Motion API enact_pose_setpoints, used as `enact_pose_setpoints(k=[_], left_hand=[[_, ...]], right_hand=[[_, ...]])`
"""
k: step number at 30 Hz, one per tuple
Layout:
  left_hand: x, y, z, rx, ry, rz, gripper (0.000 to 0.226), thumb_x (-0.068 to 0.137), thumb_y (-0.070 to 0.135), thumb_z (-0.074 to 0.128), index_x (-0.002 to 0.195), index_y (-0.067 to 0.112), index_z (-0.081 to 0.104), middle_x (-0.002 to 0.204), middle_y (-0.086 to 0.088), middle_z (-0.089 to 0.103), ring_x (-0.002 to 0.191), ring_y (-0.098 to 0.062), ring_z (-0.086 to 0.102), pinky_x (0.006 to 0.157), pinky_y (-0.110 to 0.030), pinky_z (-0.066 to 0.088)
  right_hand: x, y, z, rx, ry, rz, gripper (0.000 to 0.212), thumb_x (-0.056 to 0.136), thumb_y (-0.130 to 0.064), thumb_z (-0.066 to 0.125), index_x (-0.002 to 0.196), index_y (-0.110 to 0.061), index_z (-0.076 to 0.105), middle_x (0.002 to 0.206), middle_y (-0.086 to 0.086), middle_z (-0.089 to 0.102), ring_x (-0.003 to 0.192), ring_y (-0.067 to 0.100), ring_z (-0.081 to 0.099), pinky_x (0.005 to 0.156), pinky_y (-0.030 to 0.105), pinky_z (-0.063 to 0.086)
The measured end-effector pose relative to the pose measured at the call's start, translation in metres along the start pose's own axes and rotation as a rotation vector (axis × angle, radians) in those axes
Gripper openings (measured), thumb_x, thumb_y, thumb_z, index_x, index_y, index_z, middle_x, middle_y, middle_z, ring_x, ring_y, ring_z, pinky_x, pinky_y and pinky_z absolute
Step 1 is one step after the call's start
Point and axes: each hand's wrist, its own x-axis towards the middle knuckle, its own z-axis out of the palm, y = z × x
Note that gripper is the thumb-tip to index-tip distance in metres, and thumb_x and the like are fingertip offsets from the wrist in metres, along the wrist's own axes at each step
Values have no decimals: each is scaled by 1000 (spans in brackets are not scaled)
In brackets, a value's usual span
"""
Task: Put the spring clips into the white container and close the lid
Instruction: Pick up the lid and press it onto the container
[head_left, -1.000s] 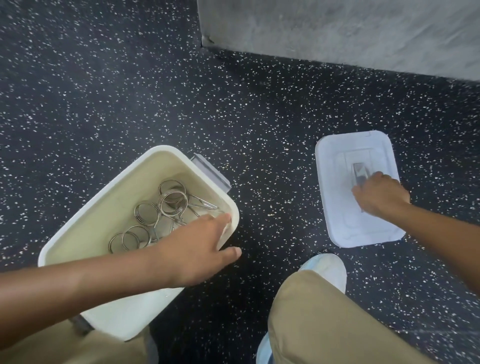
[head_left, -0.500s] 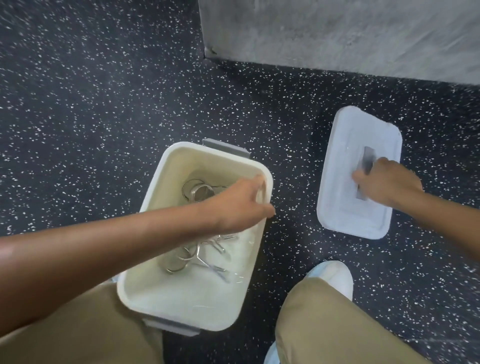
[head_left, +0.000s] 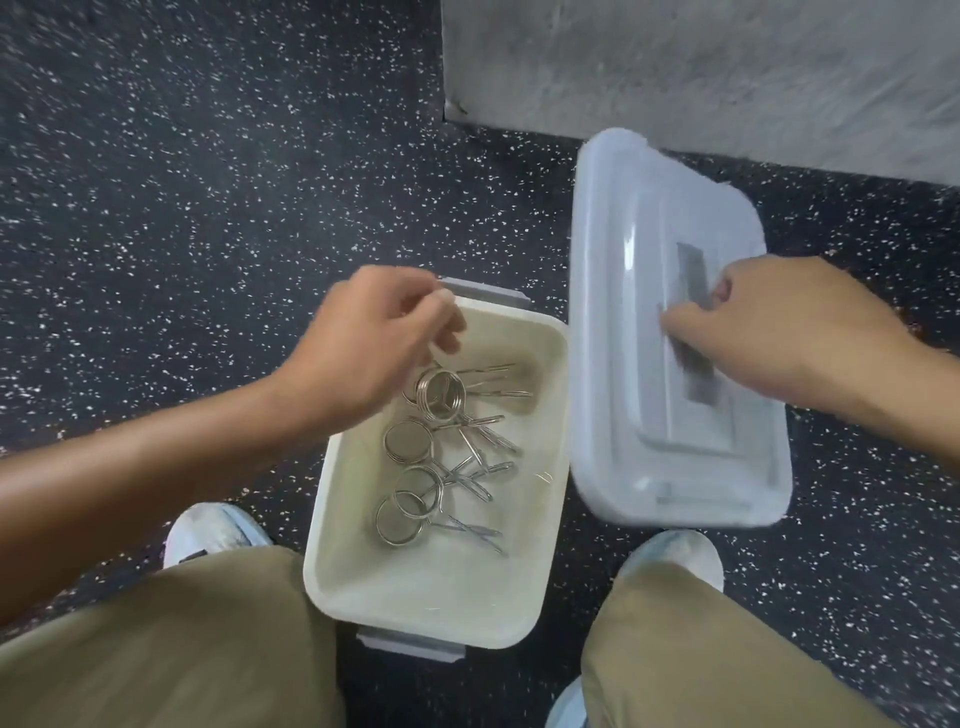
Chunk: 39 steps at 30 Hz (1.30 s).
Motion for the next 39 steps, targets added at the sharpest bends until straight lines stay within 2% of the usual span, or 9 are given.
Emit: enact_pose_setpoints(k=[4,7,11,17,20,25,30,35,39], left_hand=[[-17,-31,-21,-27,156,-3,22,95,36,51,87,23,66,73,5,68,63,-15,58,61,-37,48],[-34,-50,-19,44,228,-28,24,97,42,52,112,24,59,105,3,64,93,-20,61,85,-46,52],[-52,-68,-8,81,115,-101,52,103,43,48,148,21,40,145,0,42,121,-14,52,101,-32,41],[-52,-81,-13,126,27,-74,59,99,23,52,156,21,37,157,1,39,133,-13,46,107,-29,38],[-62,-84,-12,224,-18,-39,73,99,25,52,163,17,19,170,0,18,154,-12,18,119,-26,22],[-86,-83,-12,487,-7,305,66,90,28,58,151,8,40,153,-15,33,144,-34,30,116,-51,32],[-107,-88,-1,682,-302,802,28,96,20,58,118,7,69,126,-15,63,122,-38,55,99,-46,43],[-118,-111,31,820,-528,1019,55,98,38,60,143,8,55,153,-17,52,143,-38,45,116,-48,33],[-121,-128,41,954,-485,1044,71,97,24,53,162,11,27,170,-12,24,156,-33,23,124,-47,12]], right_hand=[[-54,-46,6,-48,-84,-140,37,82,-54,49,72,-20,58,69,0,64,63,22,60,52,32,42],[-74,-70,30,-120,-100,-266,36,84,-54,42,75,-22,54,67,-4,55,58,16,49,66,37,38],[-77,-89,65,-192,-91,-310,34,88,-50,38,74,-20,44,62,-3,38,61,25,42,79,45,31],[-70,-113,99,-156,-106,-376,37,93,-40,41,62,-20,34,61,-2,33,61,25,39,75,44,26],[-61,-117,103,-58,-97,-353,37,92,-35,43,60,-19,37,60,-1,34,66,30,42,72,40,29],[-54,-108,108,128,-79,-281,45,93,-37,48,56,-17,34,54,0,36,54,28,37,60,36,31],[-43,-107,117,301,-123,-182,46,86,-45,55,59,-9,64,54,1,66,62,27,65,67,37,55],[-33,-115,110,414,-248,-147,33,86,-31,58,68,-11,76,52,-5,72,56,11,65,70,36,59],[-20,-116,102,418,-111,-241,38,87,-30,57,66,-3,73,59,7,73,64,26,68,70,40,58]])
